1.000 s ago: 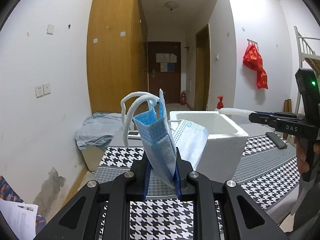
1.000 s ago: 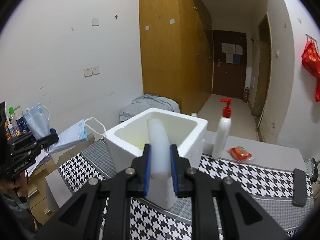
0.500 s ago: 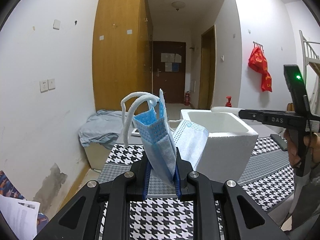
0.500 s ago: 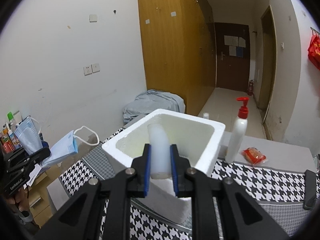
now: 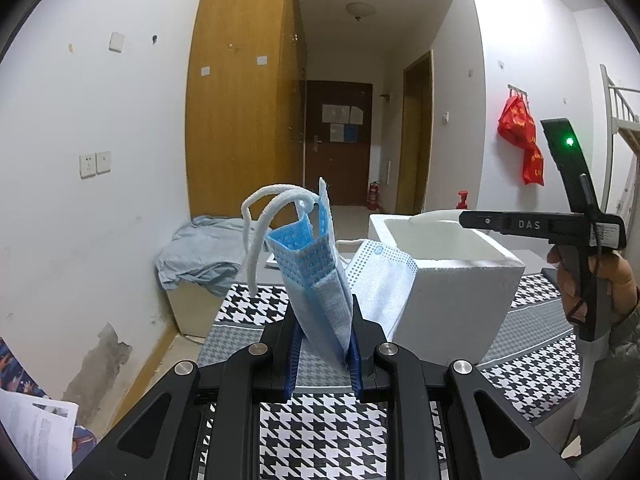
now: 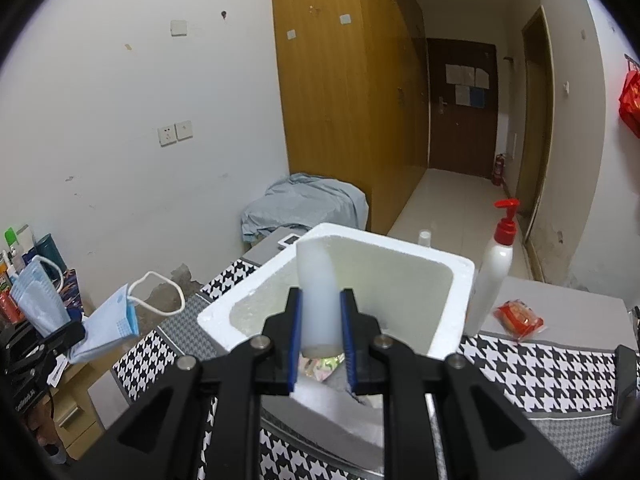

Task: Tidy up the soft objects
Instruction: 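Open the right gripper to drop the white tube into the box, then move the blue mask over the foam box with the left gripper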

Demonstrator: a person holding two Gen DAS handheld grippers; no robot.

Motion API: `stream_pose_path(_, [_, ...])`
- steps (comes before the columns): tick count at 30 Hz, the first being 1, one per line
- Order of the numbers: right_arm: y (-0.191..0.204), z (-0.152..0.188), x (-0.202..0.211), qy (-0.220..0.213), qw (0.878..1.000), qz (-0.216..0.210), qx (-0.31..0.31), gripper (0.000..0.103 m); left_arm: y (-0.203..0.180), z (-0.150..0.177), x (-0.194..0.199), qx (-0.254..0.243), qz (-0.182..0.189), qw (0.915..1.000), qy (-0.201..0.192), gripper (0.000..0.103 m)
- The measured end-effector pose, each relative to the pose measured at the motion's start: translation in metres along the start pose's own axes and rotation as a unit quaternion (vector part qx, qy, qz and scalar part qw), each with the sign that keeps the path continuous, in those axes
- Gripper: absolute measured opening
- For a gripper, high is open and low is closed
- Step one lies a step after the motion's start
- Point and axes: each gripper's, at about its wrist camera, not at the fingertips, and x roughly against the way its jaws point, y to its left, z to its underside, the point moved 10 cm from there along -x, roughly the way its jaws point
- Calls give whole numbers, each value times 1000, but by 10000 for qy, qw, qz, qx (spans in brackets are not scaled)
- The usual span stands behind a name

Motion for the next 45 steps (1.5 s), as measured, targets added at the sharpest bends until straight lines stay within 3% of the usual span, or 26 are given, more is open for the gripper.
stream_pose_path(5, [-2,0,-7,68,9999,90,-18,22,3,0,-4,5,11,10000,34,21])
stream_pose_path(8, [-2,1,-12,96,9999,139,6,28,6,-1,-6,25,-3,10000,27,21])
stream_pose_path(9, [-1,1,-12,100,9998,140,48,38,7,-1,-6,33,-17,10000,26,21])
stream_pose_path(10, [0,1,-12,99,9998,156,83,58,9,-1,-7,45,-29,10000,33,21])
stream_pose_path(12, [0,1,-11,44,9996,262,112,85,12,-2,-9,90,-60,9999,44,21])
stream_pose_path(13, [1,1,-10,6,9995,294,138,93,14,-2,-10,100,-68,9999,48,21])
stream_pose_path(34, [7,4,-4,-27,9999,110,33,96,18,-23,-18,238,114,9996,-14,21])
stream_pose_path(45, [-4,13,30,-241,9995,210,-18,97,-23,-40,-21,-18,565,9983,-103,21])
